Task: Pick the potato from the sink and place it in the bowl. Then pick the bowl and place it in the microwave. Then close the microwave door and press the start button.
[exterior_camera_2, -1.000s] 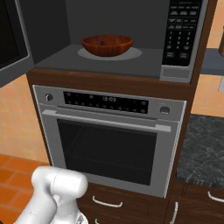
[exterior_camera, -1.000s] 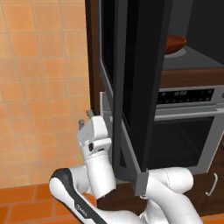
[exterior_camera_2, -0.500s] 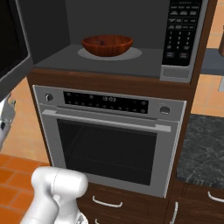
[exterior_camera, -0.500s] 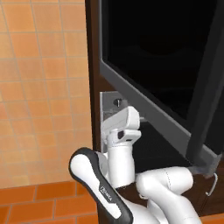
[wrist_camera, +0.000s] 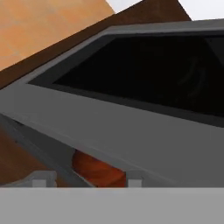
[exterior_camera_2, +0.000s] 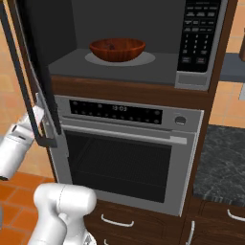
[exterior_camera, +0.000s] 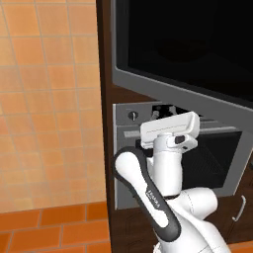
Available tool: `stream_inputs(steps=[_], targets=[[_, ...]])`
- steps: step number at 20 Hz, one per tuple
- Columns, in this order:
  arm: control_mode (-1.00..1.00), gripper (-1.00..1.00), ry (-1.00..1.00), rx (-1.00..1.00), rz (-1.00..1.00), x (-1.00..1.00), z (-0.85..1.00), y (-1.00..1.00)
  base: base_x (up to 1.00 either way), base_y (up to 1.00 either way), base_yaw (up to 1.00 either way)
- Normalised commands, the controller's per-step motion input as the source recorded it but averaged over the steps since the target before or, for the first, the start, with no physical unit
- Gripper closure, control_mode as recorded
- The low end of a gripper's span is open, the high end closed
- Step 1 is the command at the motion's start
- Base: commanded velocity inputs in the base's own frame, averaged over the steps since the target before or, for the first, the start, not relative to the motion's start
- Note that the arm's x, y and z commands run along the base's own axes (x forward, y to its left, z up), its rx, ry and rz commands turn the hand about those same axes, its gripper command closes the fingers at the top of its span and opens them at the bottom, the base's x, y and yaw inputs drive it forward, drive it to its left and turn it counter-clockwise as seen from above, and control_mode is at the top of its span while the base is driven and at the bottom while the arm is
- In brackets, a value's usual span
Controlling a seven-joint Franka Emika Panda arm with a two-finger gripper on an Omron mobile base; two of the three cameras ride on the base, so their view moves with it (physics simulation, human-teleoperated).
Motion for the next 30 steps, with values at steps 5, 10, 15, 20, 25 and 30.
stream_inputs(steps=[5,10,15,20,25,30], targets=[[-1.00,-1.00,0.00,0.26,0.00,-0.19,1.00,-0.07,0.00,0.00,0.00],[-1.00,-1.00,0.00,0.19,-0.03,-0.03,1.00,0.00,0.00,0.00,0.00],[-1.00,-1.00,0.05,0.11,-0.10,0.00,1.00,-0.05,0.00,0.00,0.00],[-1.00,-1.00,0.05,0.03,-0.09,0.00,1.00,-0.02,0.00,0.00,0.00],[-1.00,-1.00,0.08,0.00,-0.04,0.03,1.00,0.00,0.00,0.00,0.00],[-1.00,-1.00,0.12,0.01,0.00,0.05,1.00,0.00,0.00,0.00,0.00]])
